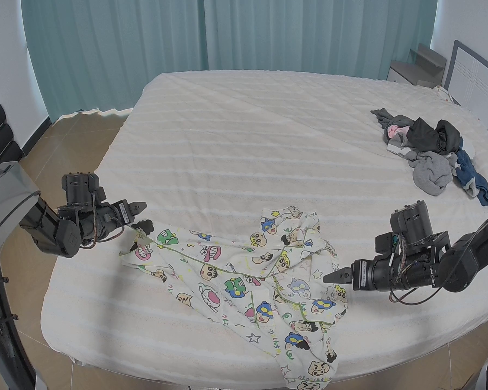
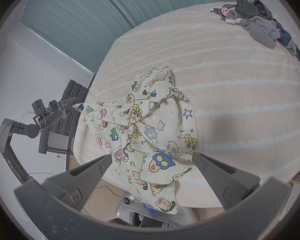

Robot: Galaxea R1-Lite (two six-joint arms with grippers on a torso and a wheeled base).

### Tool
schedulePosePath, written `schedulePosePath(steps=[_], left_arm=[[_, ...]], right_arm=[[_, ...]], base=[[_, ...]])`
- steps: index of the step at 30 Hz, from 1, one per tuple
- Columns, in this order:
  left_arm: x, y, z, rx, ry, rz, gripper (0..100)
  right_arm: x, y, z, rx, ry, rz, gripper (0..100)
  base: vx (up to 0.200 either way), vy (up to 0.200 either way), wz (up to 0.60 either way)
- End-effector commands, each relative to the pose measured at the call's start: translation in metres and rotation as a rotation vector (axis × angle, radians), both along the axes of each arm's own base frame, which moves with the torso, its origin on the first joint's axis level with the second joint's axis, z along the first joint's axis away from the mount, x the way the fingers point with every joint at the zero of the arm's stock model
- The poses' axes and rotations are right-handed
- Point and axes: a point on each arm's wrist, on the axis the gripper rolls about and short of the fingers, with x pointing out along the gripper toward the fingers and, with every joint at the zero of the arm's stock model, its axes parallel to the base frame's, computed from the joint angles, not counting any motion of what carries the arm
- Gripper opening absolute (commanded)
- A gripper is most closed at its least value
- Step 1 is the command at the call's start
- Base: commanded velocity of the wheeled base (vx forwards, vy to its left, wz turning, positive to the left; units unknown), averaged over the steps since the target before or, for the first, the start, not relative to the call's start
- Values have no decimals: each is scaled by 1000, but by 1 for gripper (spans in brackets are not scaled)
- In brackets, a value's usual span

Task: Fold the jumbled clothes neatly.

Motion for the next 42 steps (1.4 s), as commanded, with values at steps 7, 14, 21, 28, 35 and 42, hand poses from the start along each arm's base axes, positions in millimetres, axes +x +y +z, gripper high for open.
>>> schedulePosePath(steps=[7, 14, 21, 28, 35, 42], left_arm=[[7, 1, 38, -87, -3, -159, 100], [-29, 7, 31, -83, -53, -161, 100], [-101, 15, 3, -29, 77, -340, 100], [-136, 29, -43, 142, 220, -428, 100], [-121, 33, -71, 175, 296, -380, 100], [-92, 29, -84, 241, 290, -346, 100]], right_arm=[[-11, 0, -4, 1, -5, 16, 100], [-17, -3, -9, -2, -2, 18, 100], [-21, -4, -12, 0, -9, 20, 100], [-23, -5, -14, 6, -20, 21, 100], [-23, -4, -15, 6, -19, 23, 100], [-22, -5, -17, 3, -11, 22, 100]], base=[[0, 0, 0], [0, 0, 0], [0, 0, 0], [0, 0, 0], [0, 0, 0], [0, 0, 0]])
